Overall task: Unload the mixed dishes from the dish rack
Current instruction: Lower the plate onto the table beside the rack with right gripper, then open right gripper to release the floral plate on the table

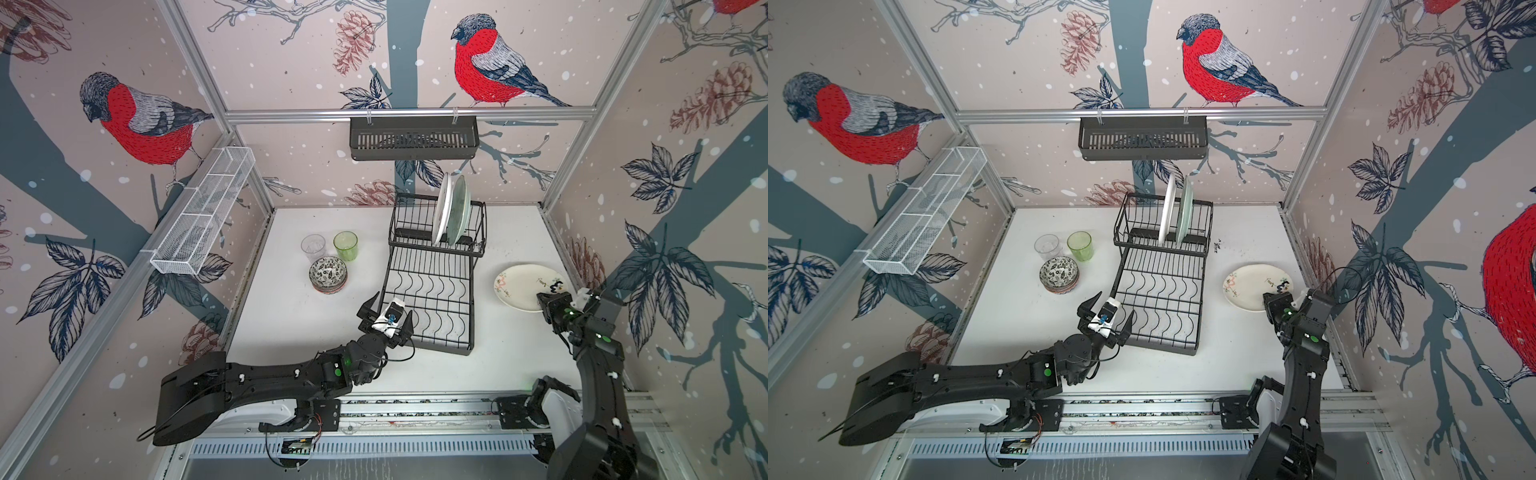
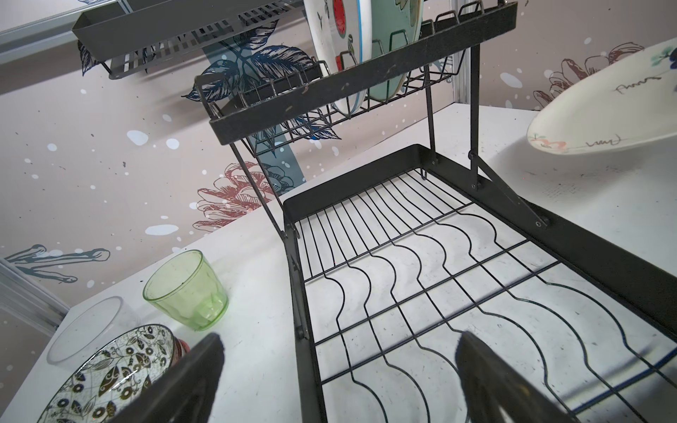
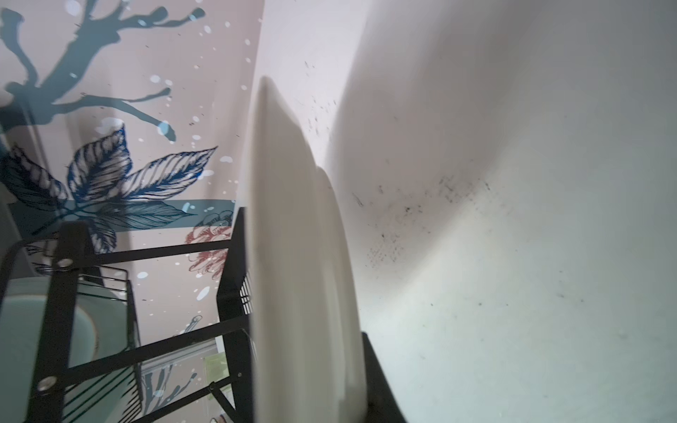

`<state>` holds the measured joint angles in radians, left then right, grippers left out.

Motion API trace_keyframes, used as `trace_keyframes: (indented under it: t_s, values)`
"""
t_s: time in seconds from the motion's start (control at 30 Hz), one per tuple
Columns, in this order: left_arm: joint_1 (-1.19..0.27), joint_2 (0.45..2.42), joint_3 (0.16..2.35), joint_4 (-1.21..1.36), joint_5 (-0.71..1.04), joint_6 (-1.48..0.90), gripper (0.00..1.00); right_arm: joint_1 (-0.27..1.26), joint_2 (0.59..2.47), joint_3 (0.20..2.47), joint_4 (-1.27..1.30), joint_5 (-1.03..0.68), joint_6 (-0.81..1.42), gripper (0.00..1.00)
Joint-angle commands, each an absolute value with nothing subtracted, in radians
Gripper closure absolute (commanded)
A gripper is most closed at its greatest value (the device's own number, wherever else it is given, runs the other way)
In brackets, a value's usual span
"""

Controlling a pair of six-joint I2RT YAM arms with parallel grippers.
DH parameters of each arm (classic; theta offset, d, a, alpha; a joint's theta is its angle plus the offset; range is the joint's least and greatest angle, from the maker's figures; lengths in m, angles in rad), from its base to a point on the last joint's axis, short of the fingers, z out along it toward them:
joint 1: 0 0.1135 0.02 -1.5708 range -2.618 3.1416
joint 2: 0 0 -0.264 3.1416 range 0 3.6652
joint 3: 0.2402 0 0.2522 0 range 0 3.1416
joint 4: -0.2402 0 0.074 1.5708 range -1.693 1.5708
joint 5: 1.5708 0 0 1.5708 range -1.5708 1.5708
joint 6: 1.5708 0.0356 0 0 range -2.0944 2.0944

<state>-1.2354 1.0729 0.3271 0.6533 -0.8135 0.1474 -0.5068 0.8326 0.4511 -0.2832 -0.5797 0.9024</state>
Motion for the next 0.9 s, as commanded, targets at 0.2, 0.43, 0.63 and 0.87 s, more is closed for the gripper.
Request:
trace_keyframes:
  t_s: [0.2, 0.43, 0.63, 0.87]
  values:
    - [-1.227, 1.093, 0.332, 0.708, -0.81, 0.121, 0.02, -0.473, 0.931, 0.476, -0.297, -0.508, 0.829, 1.0]
    - [-1.225, 1.099, 0.329, 0.71, -0.81, 0.12, 0.02, -0.45, 1.009, 0.48, -0.331, -0.43, 0.801, 1.0]
    - [-1.224, 1.106, 0.327, 0.713, -0.804, 0.117, 0.02, -0.449, 1.055, 0.456, -0.321, -0.387, 0.797, 0.94]
    - [-1.218, 1.113, 0.327, 0.718, -0.799, 0.111, 0.02, -0.451, 1.122, 0.445, -0.313, -0.362, 0.779, 0.76]
